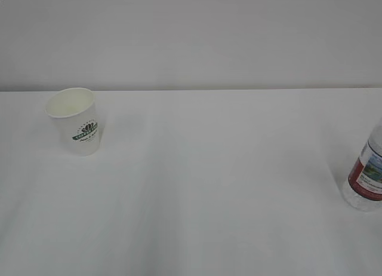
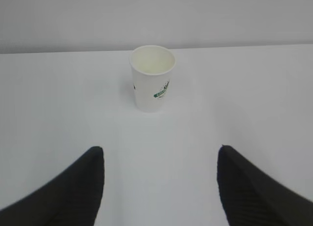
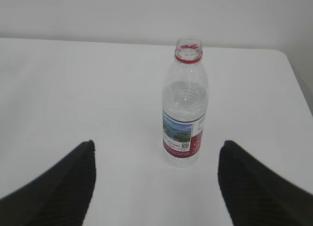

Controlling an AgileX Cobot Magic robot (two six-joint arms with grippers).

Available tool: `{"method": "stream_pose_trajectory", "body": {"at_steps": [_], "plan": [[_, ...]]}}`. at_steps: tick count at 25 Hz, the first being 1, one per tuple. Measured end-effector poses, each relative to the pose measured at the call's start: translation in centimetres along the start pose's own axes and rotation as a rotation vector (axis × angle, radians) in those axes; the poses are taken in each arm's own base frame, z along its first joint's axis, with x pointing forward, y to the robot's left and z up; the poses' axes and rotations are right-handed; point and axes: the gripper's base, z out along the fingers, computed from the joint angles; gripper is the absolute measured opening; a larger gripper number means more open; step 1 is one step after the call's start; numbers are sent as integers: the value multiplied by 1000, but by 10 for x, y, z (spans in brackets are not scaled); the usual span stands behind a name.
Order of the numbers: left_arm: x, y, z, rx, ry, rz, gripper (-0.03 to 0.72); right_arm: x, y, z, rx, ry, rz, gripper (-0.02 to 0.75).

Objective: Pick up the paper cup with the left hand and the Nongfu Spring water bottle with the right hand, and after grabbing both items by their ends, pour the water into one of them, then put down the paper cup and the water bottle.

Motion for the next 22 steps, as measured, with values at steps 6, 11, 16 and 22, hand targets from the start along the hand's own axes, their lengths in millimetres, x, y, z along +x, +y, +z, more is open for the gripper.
{"method": "stream_pose_trajectory", "body": {"at_steps": [6,11,16,22], "plan": [[-14,3,19,-13,-21,-12,524,-16,-1,19,2,-18,1,587],[-25,6,36,-33,-40,-11,522,-27,-1,34,3,-36,2,587],[-33,9,50,-54,-60,-1,519,-33,-2,45,4,-44,3,587],[-38,12,67,-67,-47,0,507,-41,-2,53,6,-86,3,587]]}}
